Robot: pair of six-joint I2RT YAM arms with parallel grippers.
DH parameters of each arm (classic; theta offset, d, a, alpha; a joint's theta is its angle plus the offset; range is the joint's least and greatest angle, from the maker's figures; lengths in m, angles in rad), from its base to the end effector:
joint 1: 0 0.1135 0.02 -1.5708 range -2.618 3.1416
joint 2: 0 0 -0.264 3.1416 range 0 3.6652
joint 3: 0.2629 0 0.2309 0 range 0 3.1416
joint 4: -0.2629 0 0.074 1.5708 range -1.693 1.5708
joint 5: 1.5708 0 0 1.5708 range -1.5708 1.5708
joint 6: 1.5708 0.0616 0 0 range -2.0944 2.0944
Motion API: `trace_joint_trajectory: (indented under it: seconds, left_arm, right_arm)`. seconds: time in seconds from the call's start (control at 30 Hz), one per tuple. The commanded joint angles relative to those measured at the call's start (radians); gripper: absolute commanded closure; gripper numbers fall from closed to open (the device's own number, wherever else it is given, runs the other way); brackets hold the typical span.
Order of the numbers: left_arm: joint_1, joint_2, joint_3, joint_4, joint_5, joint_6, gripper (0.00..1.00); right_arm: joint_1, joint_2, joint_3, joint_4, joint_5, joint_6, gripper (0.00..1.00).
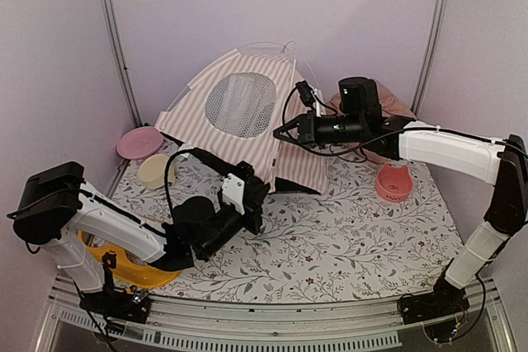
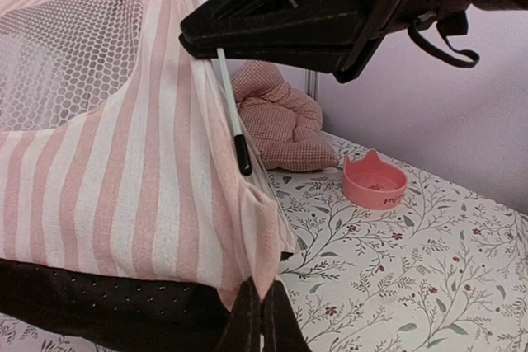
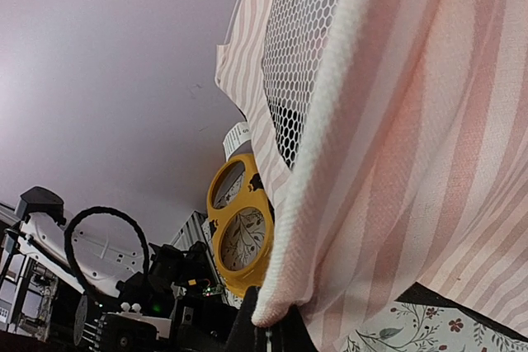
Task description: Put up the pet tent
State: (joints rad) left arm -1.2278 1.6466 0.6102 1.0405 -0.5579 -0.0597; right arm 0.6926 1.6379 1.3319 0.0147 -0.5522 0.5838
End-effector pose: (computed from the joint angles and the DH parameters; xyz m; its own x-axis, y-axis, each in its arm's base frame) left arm 0.1422 -0.3012 0.2159 -0.0357 -0.0506 -0.9981 0.6199 0.7822 -0.0618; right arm 0.2791 0.2736 0.3306 -0.6972 0.0313 -0.7162 -0.6544 0.3801 0.6537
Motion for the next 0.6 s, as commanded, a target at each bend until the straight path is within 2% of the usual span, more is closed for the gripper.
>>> trace_joint_trajectory:
  seconds: [0.0, 0.57]
  left_arm:
    - [-0.086, 0.051, -0.061, -0.215, 0.101, 0.006, 1.0]
    - [-0.086, 0.045, -0.067, -0.211, 0.095, 0.005, 1.0]
  right_arm:
    - [-0.071, -0.03, 0.063, 0.32, 0.268, -0.043, 1.0]
    - [-0.028, -0.022, 0.041, 0.306, 0.283, -0.054, 1.0]
